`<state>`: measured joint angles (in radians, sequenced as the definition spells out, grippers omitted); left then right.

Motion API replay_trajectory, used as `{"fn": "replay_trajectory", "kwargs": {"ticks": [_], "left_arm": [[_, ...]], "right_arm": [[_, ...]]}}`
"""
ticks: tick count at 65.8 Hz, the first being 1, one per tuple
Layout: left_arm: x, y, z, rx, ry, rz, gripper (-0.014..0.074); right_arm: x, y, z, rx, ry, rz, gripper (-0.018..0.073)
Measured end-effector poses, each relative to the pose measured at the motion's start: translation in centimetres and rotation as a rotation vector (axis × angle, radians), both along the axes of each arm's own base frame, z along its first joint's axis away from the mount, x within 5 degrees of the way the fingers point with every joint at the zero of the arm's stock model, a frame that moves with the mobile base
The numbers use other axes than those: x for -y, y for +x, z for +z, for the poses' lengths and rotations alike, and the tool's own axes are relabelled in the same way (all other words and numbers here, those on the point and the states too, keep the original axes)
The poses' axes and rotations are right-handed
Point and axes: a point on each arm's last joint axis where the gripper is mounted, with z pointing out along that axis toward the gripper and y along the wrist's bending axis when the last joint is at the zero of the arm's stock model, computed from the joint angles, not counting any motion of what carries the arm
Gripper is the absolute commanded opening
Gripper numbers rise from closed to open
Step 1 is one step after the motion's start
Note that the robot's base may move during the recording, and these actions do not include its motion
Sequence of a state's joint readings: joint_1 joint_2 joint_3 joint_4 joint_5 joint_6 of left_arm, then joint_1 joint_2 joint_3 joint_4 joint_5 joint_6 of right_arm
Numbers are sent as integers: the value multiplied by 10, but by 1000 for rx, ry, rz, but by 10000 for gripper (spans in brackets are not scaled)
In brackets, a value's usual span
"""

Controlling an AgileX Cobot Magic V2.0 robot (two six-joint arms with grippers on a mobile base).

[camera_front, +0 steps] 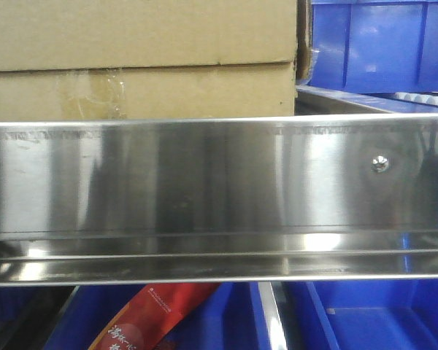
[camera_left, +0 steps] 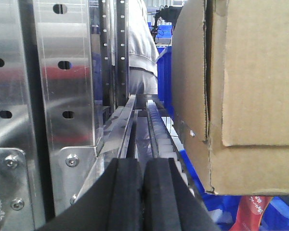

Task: Grab carton from right shelf to conveyor
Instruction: 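Move both grippers to the side walls of the brown carton on the shelf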

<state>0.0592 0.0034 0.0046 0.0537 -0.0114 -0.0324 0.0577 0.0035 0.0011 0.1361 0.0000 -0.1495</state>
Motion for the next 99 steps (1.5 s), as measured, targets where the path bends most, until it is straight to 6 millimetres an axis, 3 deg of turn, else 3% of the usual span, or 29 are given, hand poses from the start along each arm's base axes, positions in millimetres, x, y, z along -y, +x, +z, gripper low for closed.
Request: {"fn": "replay_trajectory", "kwargs": {"ticks": [53,67,71,77,88,94,99], "left_arm": [[0,0,0,1,0,0,3],[1,-2,12,102,6,-5,3],[1,-4,22,114,7,-4,4],[1,-13,55,163,29,3,41],[0,-26,122,151,70,33,281],[-2,-26,152,114,71,45,379],[-3,-23,176,88,69,52,417]], "right_arm": [[1,-1,6,61,4,-8,-68],[1,-2,13,107,22,-13,-68],[1,-5,26,134,24,-12,-68],[1,-13,55,182,28,-3,-67],[0,-23,109,213,27,13,-60],[0,-21,133,216,26,16,36],[0,-17,149,211,25,17,206]]}}
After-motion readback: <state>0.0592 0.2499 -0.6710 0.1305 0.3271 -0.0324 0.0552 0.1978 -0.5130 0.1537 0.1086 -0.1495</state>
